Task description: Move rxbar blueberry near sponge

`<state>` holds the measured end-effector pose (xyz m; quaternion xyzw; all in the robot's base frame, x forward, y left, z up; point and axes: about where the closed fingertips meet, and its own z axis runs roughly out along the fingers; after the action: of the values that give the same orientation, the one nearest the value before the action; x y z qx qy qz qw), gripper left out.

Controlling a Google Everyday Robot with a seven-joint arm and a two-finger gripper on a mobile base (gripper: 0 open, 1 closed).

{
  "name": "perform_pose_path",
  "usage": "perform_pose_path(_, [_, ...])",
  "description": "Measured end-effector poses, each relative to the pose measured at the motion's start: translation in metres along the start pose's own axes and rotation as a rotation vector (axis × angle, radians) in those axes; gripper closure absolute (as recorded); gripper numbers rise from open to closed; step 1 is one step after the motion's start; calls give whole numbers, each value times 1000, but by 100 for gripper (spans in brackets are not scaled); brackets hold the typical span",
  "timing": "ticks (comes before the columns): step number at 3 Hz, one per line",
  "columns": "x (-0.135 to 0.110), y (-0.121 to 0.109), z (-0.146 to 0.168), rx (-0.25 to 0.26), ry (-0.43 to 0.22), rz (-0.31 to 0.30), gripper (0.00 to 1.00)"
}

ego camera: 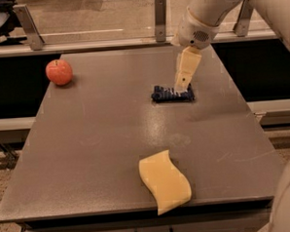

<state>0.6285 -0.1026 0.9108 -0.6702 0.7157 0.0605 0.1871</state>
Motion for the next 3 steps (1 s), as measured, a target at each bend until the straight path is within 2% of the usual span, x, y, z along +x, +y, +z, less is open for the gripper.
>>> perform_pose_path(1, [20,8,32,-35,94,29,0])
perform_pose_path(2, [30,17,56,-65,135,33,18])
perform_pose_path(3, [27,26,64,-84,160,8,42])
